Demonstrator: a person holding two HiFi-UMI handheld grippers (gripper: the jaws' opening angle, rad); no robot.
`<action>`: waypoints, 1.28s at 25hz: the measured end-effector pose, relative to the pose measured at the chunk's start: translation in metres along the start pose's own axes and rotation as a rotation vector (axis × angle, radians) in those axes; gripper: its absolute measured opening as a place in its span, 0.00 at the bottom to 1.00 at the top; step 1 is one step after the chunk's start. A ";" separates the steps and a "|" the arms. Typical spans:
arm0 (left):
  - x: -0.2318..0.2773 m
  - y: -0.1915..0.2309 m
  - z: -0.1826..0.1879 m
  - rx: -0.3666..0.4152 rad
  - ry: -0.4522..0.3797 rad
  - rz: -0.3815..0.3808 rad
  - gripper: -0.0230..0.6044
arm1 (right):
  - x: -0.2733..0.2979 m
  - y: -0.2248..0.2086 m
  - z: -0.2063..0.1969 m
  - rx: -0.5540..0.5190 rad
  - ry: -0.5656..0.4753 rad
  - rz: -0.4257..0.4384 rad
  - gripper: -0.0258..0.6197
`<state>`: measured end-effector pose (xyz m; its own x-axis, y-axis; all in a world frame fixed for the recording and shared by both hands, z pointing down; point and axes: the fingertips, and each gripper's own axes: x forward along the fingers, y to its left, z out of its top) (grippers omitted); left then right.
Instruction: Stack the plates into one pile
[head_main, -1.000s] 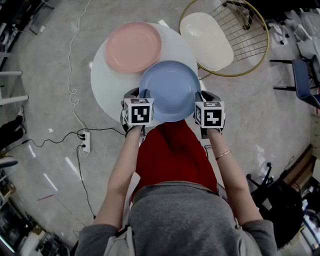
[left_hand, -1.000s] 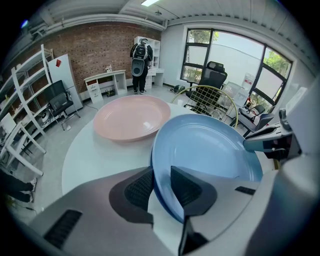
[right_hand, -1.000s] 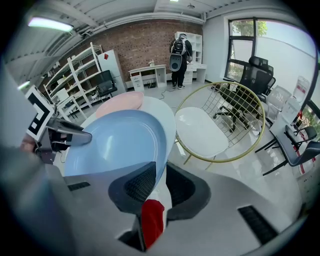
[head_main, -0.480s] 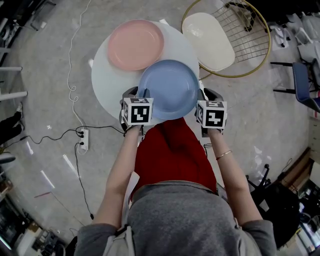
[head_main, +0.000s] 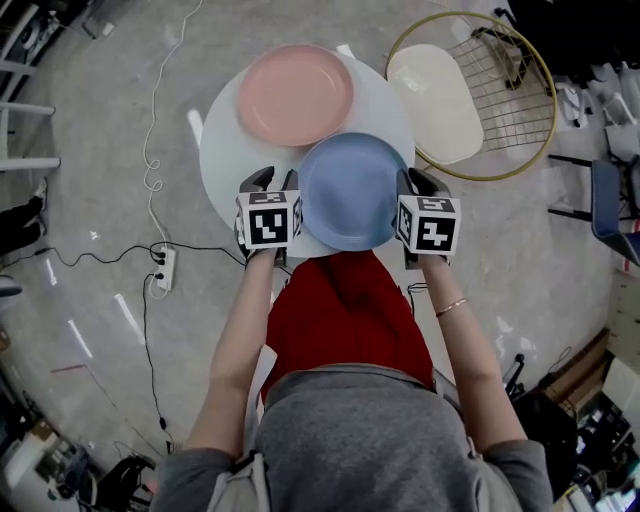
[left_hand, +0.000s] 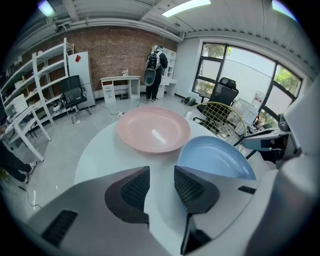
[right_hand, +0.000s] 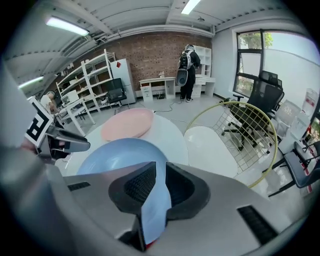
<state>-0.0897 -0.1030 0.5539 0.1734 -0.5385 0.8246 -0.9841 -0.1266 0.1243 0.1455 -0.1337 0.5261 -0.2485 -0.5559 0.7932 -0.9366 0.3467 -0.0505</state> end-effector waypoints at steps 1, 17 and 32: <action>-0.001 0.007 0.005 -0.013 -0.010 0.013 0.29 | 0.004 0.004 0.009 -0.015 -0.006 0.015 0.15; 0.024 0.077 0.059 -0.270 -0.084 0.126 0.27 | 0.090 0.031 0.107 -0.113 0.006 0.168 0.15; 0.067 0.108 0.055 -0.416 -0.033 0.169 0.27 | 0.151 0.039 0.124 -0.128 0.070 0.215 0.15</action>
<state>-0.1825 -0.1984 0.5926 0.0033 -0.5503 0.8350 -0.9289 0.3076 0.2064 0.0408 -0.2978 0.5692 -0.4170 -0.4069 0.8127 -0.8239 0.5467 -0.1490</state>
